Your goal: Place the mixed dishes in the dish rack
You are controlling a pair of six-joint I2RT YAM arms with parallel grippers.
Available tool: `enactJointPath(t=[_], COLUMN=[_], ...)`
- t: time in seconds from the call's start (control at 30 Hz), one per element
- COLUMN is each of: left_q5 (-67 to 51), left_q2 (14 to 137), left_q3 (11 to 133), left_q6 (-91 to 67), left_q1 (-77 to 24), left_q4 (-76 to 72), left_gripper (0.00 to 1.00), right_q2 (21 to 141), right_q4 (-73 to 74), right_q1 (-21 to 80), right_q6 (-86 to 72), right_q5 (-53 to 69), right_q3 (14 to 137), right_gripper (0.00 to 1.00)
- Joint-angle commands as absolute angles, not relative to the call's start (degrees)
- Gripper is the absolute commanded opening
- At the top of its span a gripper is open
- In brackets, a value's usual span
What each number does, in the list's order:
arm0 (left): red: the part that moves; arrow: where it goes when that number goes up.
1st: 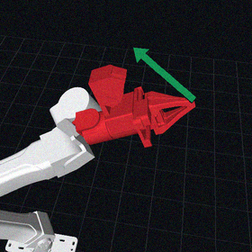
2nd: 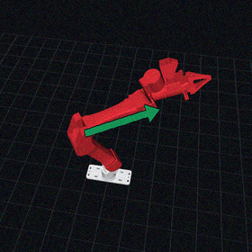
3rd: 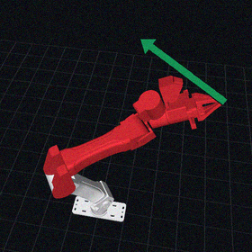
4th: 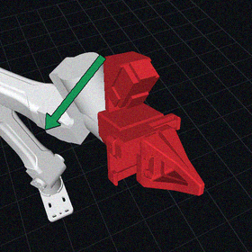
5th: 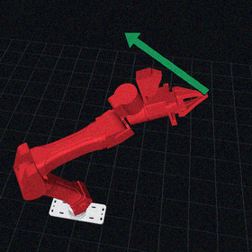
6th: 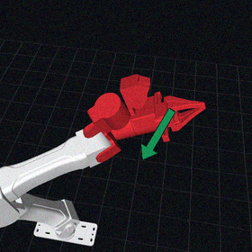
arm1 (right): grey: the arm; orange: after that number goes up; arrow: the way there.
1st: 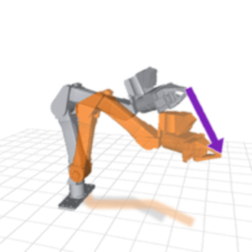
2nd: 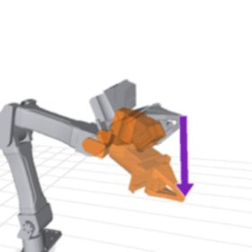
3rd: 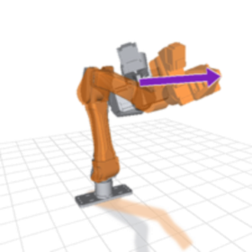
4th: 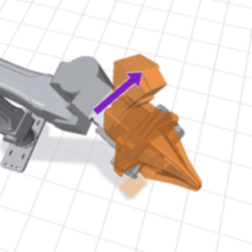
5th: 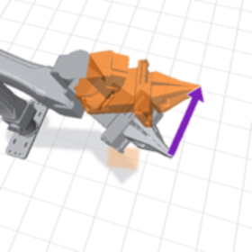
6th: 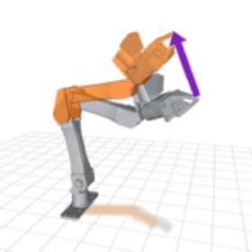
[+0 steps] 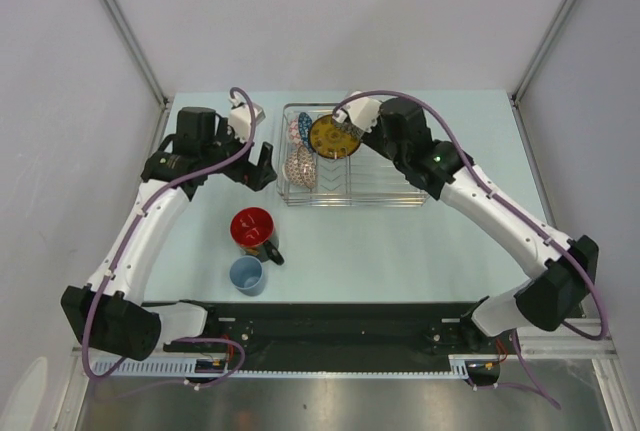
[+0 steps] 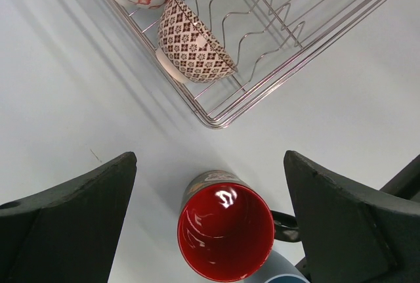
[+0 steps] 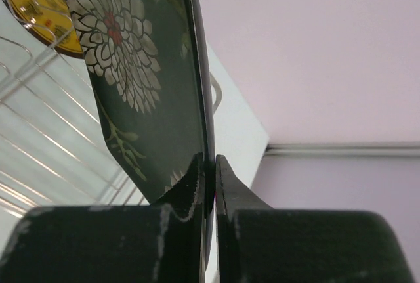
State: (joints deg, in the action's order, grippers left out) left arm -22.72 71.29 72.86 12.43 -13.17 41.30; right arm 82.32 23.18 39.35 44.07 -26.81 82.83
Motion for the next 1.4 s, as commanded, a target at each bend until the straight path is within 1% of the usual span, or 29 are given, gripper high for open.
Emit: enactJointPath(t=[0.0,0.3,0.73,1.2,1.37], left_q5=[-24.96,-24.79,-24.61,-24.61,-24.87], left_q2=[71.81,71.98,72.07,72.16,71.98], left_q3=[74.09,72.78,71.54,71.54,71.37], left_q6=[11.34,11.07,11.16,11.16,11.25], left_q1=[-11.95,-11.60,-10.90,-10.63,-10.37], left_q4=[40.87,39.64,38.58,37.97,37.88], left_gripper=[1.00,1.00,1.00,1.00,1.00], right_q2=[82.70,86.13,87.01,89.30,91.49], right_q4=[8.35,8.61,10.90,10.11,8.53], right_q1=[39.90,42.19,45.70,46.06,46.23], right_q6=[56.15,59.15,57.04,57.04,59.49], right_q5=[-29.18,-27.25,-26.81,-25.32,-25.58], right_q3=[84.46,83.76,81.74,80.24,80.25], right_gripper=[0.00,0.00,0.00,0.00,0.00])
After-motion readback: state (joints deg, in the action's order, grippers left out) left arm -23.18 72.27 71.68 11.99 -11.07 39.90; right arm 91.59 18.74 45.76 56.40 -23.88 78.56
